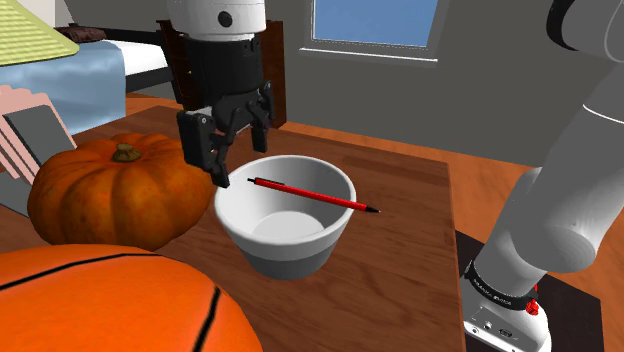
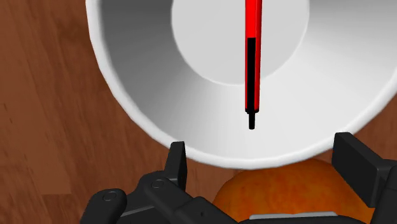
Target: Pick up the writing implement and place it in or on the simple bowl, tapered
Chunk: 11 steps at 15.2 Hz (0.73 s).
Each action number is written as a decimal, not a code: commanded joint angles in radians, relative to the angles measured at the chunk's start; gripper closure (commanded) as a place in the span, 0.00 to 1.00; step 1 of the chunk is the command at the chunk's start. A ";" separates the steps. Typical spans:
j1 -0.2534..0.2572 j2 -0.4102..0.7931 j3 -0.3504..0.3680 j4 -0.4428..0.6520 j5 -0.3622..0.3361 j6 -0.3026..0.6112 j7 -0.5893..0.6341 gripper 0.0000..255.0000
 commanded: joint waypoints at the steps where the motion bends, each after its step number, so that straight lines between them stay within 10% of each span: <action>1: 0.003 0.014 0.004 0.065 -0.009 -0.055 0.007 0.00; 11: 0.009 0.041 0.013 0.152 -0.027 -0.122 0.019 0.00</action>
